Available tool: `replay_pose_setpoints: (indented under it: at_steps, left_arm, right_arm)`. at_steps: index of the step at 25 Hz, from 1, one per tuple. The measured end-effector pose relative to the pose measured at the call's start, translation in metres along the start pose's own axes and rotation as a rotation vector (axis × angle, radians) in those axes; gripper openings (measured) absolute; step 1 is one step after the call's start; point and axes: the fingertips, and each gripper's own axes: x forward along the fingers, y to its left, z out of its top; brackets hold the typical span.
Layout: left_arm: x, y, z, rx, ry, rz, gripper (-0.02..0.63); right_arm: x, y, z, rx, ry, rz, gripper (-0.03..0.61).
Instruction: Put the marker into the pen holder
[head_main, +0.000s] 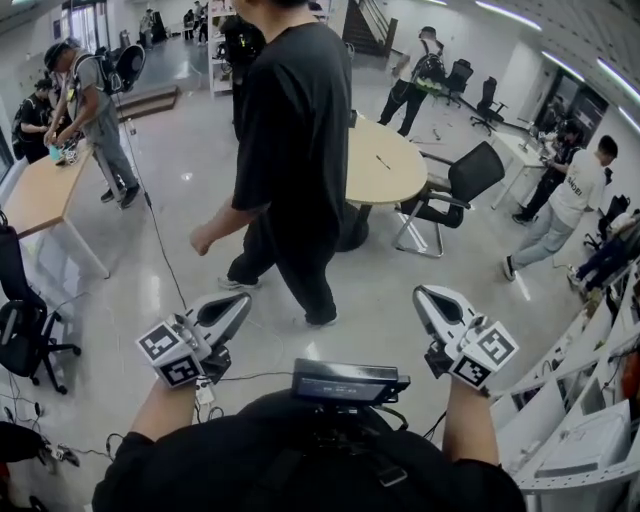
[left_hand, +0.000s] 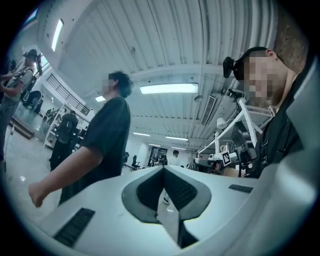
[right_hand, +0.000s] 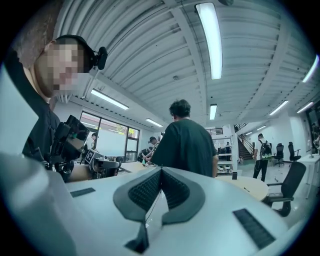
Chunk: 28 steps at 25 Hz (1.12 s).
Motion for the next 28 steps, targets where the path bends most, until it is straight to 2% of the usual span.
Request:
replay_pose_setpoints:
  at_steps: [7, 15, 21, 28]
  left_arm:
    - [0.058, 0.011, -0.014, 0.034, 0.018, 0.064, -0.005]
    - [0.203, 0.009, -0.022, 0.027, -0.025, 0.111, -0.005]
    - [0.296, 0.002, -0.043, 0.022, -0.012, 0.129, -0.005]
    - [0.368, 0.017, -0.058, 0.014, 0.033, 0.120, -0.005]
  right_arm:
    - [0.000, -0.076, -0.013, 0.026, -0.023, 0.048, 0.004]
    - [-0.024, -0.217, 0.006, 0.003, -0.033, 0.104, 0.004]
    - [-0.063, -0.307, 0.001, 0.017, -0.048, 0.091, 0.004]
    - [-0.087, -0.376, -0.012, 0.050, -0.056, 0.034, 0.003]
